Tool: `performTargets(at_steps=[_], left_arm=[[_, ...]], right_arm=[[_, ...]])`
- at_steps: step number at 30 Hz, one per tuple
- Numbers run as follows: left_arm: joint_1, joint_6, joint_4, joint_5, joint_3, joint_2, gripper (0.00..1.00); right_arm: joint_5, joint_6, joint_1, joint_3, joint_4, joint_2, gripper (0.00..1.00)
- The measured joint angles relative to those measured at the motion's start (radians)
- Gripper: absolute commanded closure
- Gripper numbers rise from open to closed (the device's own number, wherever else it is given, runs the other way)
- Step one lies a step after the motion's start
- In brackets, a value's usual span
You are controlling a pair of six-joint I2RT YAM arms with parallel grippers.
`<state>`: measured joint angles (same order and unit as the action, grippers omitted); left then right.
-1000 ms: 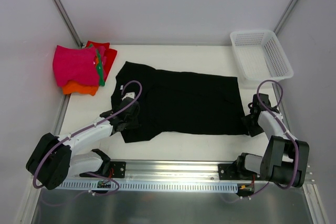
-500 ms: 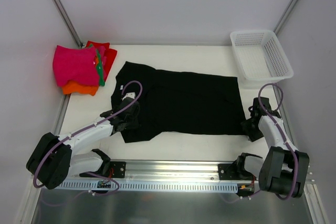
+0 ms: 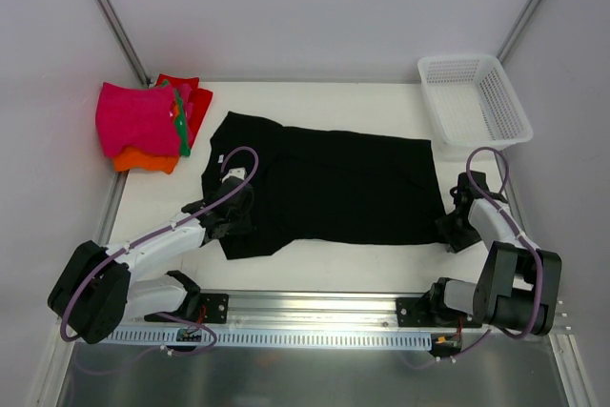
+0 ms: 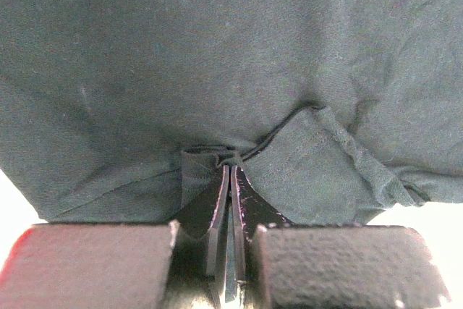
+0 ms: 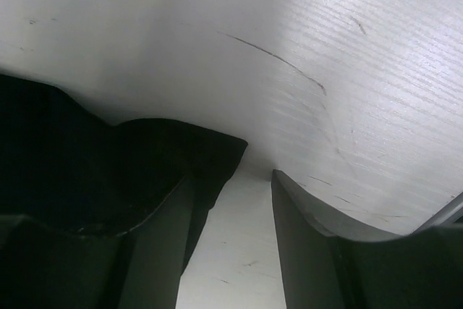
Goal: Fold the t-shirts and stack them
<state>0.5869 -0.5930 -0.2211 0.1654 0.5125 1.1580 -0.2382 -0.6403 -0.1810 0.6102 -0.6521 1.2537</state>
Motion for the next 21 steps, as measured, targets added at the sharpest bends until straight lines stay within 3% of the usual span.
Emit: performTargets(at_steps=[3, 4, 6, 21], left_arm=[[0.000, 0.000, 0.000, 0.000, 0.000, 0.000, 1.00], [0.000, 0.000, 0.000, 0.000, 0.000, 0.000, 1.00], [-0.002, 0.000, 0.000, 0.000, 0.000, 0.000, 1.00], [-0.006, 0.000, 0.000, 0.000, 0.000, 0.000, 1.00]], right_arm=[[0.004, 0.006, 0.000, 0.003, 0.007, 0.005, 0.64], [0.004, 0.006, 0.000, 0.003, 0.009, 0.005, 0.81], [-0.003, 0.018, 0.000, 0.005, 0.007, 0.008, 0.98], [-0.007, 0.049, -0.001, 0.019, -0.003, 0.027, 1.00]])
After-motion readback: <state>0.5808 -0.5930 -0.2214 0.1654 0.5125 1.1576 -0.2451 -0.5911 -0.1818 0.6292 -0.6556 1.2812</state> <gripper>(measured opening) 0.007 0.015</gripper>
